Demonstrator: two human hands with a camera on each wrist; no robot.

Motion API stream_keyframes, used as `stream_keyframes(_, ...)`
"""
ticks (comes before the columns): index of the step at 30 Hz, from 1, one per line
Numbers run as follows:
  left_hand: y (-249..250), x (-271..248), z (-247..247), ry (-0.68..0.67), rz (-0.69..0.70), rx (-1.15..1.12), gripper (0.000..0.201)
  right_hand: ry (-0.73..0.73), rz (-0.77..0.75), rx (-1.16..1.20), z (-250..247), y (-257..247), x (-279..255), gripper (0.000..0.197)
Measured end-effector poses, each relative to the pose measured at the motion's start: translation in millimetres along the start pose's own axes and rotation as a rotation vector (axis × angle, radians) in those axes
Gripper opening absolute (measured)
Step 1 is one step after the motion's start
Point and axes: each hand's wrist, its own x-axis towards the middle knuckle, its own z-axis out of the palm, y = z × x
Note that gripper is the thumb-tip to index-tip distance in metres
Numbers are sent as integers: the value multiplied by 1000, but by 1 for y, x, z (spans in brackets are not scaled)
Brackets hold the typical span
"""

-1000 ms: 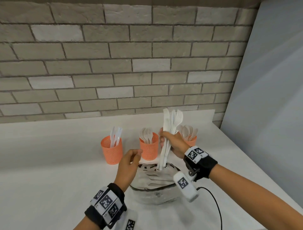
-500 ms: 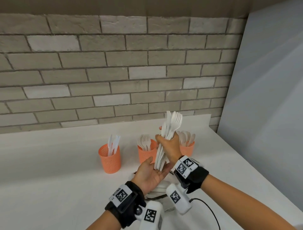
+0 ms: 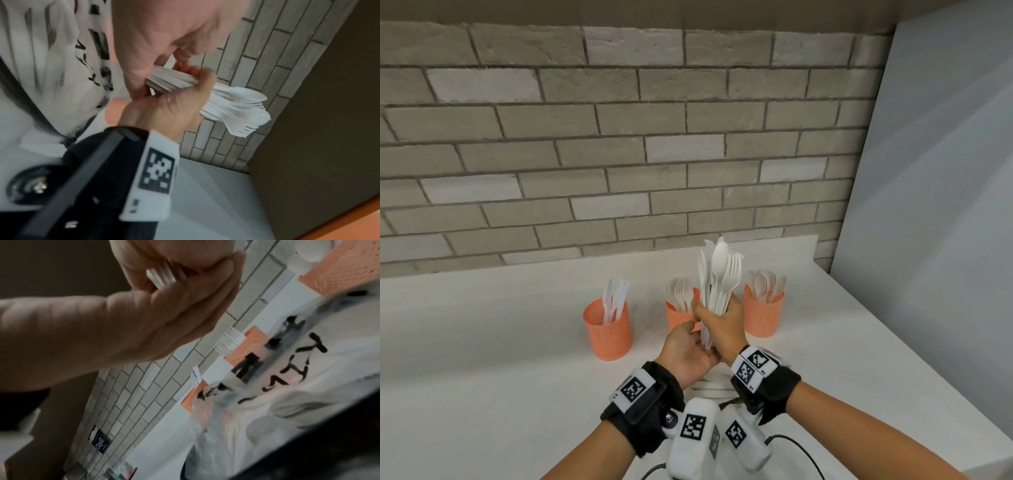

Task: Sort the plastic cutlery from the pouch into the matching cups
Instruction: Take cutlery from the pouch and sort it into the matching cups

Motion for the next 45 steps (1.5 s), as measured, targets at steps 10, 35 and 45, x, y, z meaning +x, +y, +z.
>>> stream_keyframes(10, 1, 13, -22, -12, -165, 274, 66, -37, 127, 75, -4, 15, -2, 16)
stream_keyframes(35, 87, 24, -11, 435, 663, 948, 14, -465, 150, -228, -22, 35, 2, 12)
stream_keyframes(45, 84, 31, -12, 489, 828, 954, 8, -387, 355, 4, -19, 25, 1, 31)
